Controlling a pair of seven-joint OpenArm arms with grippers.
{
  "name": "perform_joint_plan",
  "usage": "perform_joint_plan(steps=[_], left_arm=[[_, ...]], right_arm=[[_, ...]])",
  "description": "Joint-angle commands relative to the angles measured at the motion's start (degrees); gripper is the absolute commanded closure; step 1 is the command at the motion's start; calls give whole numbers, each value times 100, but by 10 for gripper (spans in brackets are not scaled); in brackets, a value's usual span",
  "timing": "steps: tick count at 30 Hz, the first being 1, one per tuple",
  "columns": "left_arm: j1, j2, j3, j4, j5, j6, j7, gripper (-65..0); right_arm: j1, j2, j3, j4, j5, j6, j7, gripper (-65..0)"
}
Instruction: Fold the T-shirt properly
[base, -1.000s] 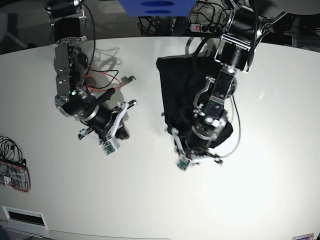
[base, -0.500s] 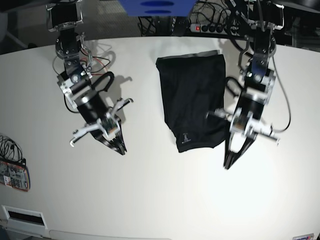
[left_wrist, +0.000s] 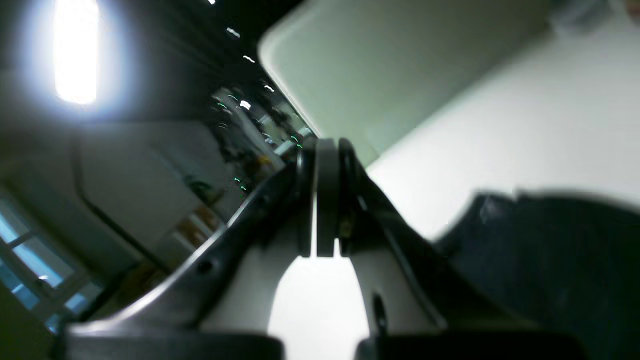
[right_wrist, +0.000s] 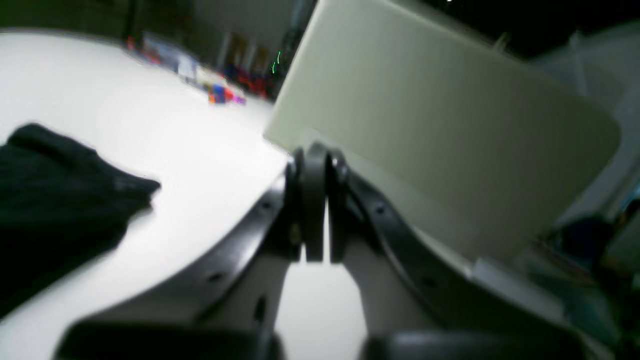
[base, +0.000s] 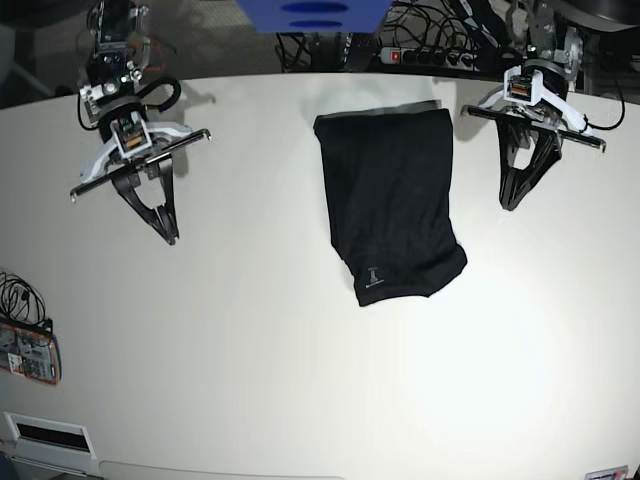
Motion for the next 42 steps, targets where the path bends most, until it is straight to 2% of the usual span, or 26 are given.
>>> perform_joint_plan(steps=[1,5,8,13,16,25,33,36,42], left_arm=[[-6,-73,-85,-38,-78,70,-107,0],[679,-99,-59,-276,27,70,-107,0],[855,-275,143,-276,353,70,-107,0],[1163,-398,170,-399,959,70,-116,0],[1523,-504,258,-504,1284,70,-116,0],[1550,-521,961,-1709,2032,70,-107,0],[1145,-521,1691,-3089,2067,70,-98,0],[952,-512,1770,-3423,2067,70,-90,0],[512,-495,1770,-4759,2067,70,-81,0]], right_arm=[[-112,54,173,47,146,-42,398,0],[-850,62,806,-339,146,-42,1400,0],[-964,62,1316,-805,137,-42,2130,0],[-1290,62,2019,-1473,-144,-42,2737,0],[-1624,62,2212,-1816,-205,-42,2754,0],[-2010,62,2239,-2748,-205,-42,2754,0],[-2072,45,2239,-3733,-197,-42,2754,0],[-2107,45,2239,-4111,-197,-42,2754,0],[-2116,27,2230,-4946,-214,-42,2754,0]])
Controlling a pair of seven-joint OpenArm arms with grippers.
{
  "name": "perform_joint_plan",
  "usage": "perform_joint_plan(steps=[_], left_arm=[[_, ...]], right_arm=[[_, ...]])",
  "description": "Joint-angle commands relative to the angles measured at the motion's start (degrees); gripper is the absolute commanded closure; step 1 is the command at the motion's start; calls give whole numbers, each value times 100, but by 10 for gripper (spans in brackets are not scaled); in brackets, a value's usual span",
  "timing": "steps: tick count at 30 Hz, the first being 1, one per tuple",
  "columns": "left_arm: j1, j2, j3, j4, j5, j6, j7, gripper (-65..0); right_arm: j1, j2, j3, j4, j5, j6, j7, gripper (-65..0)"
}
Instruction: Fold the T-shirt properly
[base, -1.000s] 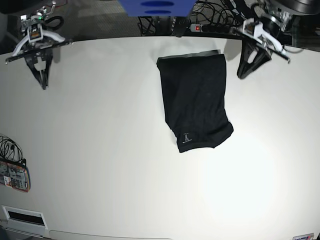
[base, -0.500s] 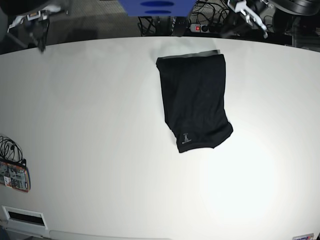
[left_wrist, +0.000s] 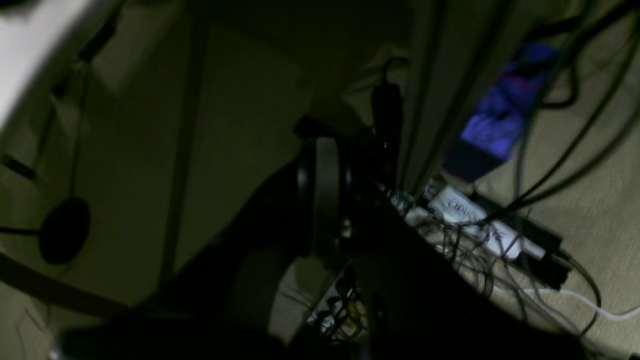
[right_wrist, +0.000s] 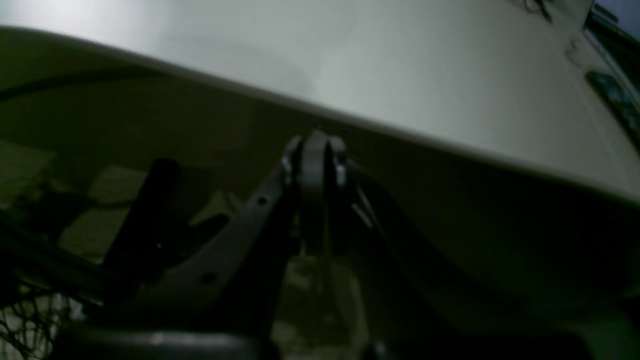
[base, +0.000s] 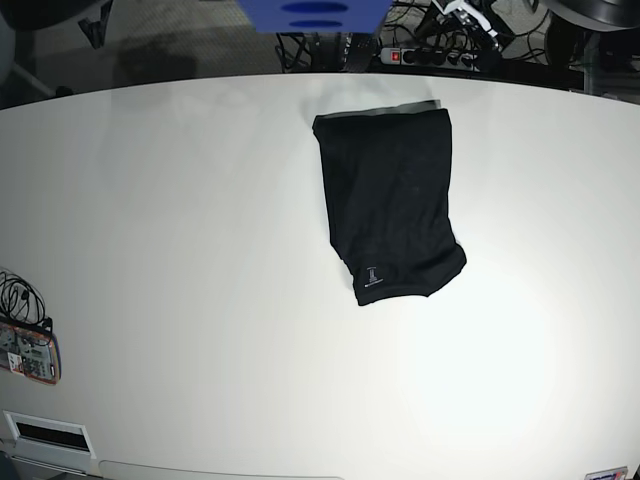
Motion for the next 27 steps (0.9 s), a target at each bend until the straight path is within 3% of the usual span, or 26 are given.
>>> perform_joint_plan(steps=[1,11,16,18,22,24,27], left_arm=[[165,-56,-20,-245,-36,18,-107,0],[-1066,-82,885,-3049,-45,18,-107,0],[-2235,-38,1052,-4834,-80,18,-98,0],[-2684,138,1052,-5502,-36,18,-98,0],[-3194,375,1052,-5577,-36,18,122,0],[-3343,472,1052,-5577,-36,18,860,0],[-3554,577,1043,-5577,-36,18,2416,0]], right_arm=[[-140,56,44,-149,70,-16,151,0],[414,56,9,-2488,44,-16,134,0],[862,56,9,-3552,44,-16,134,0],[1108,56,9,-3842,44,-16,116,0],[1486,56,9,-4545,-97,-16,-33,0],[1706,56,0,-4879,-484,-16,-719,0],[2190,73,0,-5196,-1468,-16,-2636,0]])
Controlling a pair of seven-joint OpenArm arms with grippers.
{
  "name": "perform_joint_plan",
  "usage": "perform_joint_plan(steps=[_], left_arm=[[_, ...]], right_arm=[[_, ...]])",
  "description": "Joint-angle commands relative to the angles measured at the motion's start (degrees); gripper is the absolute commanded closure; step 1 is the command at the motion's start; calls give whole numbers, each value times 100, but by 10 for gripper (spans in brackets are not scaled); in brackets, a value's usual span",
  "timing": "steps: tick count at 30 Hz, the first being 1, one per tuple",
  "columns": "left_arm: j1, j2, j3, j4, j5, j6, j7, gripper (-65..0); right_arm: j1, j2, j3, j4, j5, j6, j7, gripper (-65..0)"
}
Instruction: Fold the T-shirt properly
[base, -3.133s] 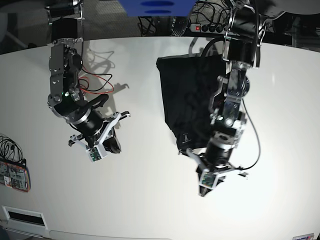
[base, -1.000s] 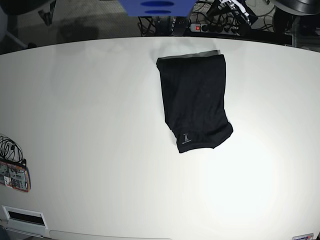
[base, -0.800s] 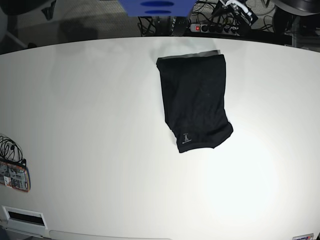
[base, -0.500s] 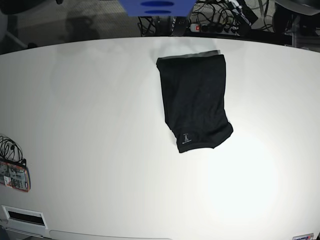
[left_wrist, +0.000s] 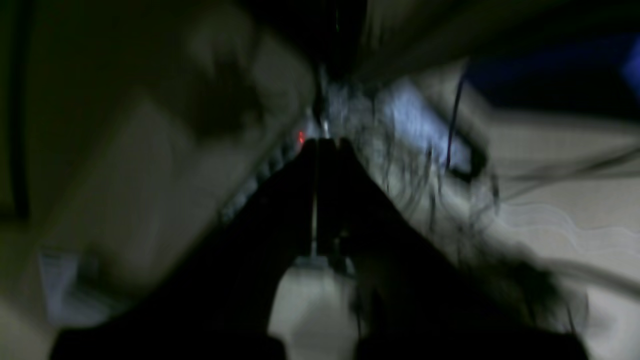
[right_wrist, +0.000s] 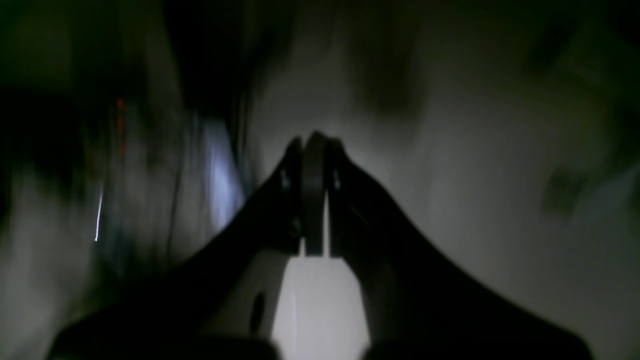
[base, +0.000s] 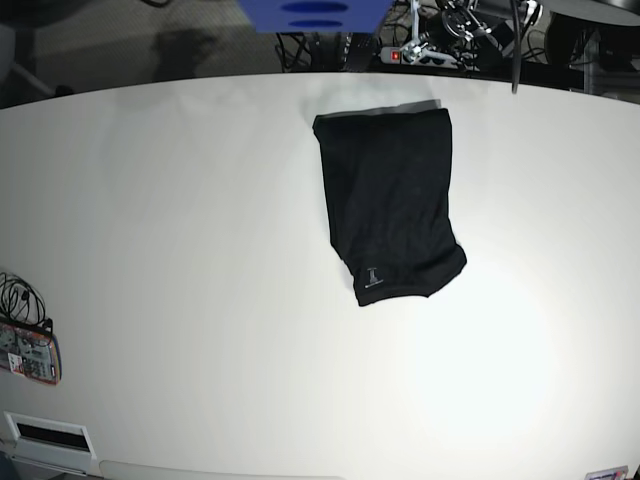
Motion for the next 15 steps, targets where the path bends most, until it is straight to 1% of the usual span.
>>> perform_joint_plan(steps=[1,3,4,5,6,8,12,15], left_arm=[[21,-91,-4,-45,30,-17,551,0],[-93,-82,-4,-45,30,-17,1403,0],[-128,-47,-4,-45,30,-17,1667,0],[-137,-47,-4,-45,30,-17,1869,0],[-146,-47,-4,-45,30,-17,2019,0],[-163,-47,-12,-45,21,-17,2274,0],[-242,-47,-4,-45,21,-17,2608,0],[-269,-47,-4,-45,21,-17,2643,0]], right_arm=[[224,29,5,-13,-321,8,-606,0],[628,12,5,-5,-1068,8,-2144,0],[804,3,22,-5,-1394,8,-2777,0],[945,-102,22,-5,-1631,8,-3182,0],[1006,-296,31,-5,-1754,8,-3340,0],[1041,-595,40,-5,-1825,8,-3384,0],[1059,-894,40,-5,-1816,8,-3393,0],[1068,-1034,40,-5,-1816,8,-3393,0]])
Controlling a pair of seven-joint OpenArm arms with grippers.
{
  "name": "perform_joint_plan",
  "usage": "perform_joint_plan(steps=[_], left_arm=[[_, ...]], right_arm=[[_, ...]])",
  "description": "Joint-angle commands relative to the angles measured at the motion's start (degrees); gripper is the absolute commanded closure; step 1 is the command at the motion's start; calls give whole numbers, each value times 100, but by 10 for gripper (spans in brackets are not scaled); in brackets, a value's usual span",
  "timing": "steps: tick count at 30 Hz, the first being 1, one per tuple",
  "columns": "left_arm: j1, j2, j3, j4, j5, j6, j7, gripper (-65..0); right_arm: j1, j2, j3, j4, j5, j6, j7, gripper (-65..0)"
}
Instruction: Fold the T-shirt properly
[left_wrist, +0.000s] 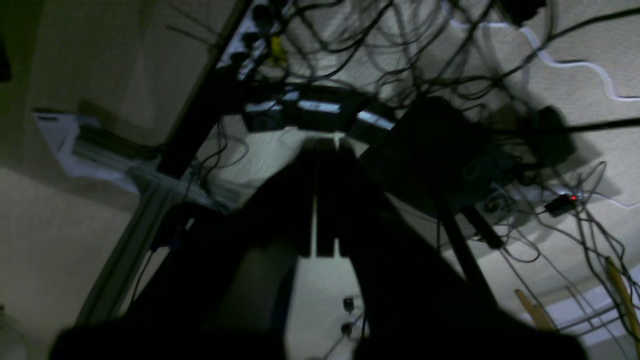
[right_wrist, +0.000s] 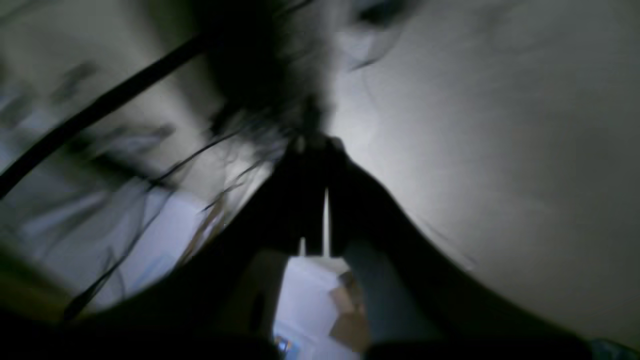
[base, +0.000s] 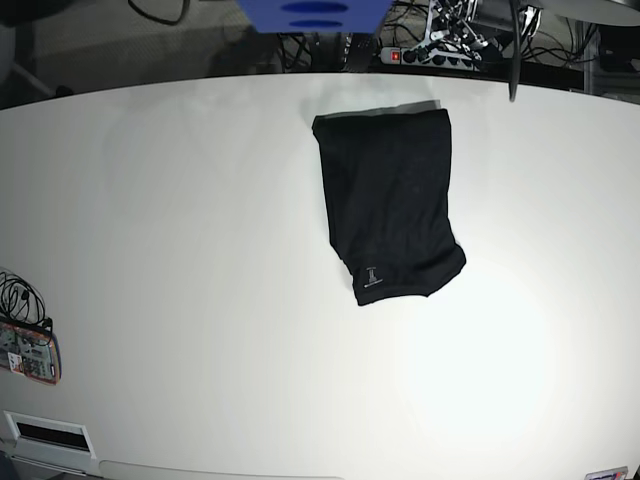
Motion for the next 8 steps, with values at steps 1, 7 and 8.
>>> perform_joint_plan(steps=[1,7,8], left_arm=[[4,-58,-4,-8,1,-17,44,0],[4,-58,-4,-8,1,-17,44,0],[4,-58,-4,-8,1,-17,44,0]], right_arm=[[174,111,-2,67,42,-60,85,0],[816,128,-19,67,16,-60,58,0],[816,128,-19,67,16,-60,58,0]])
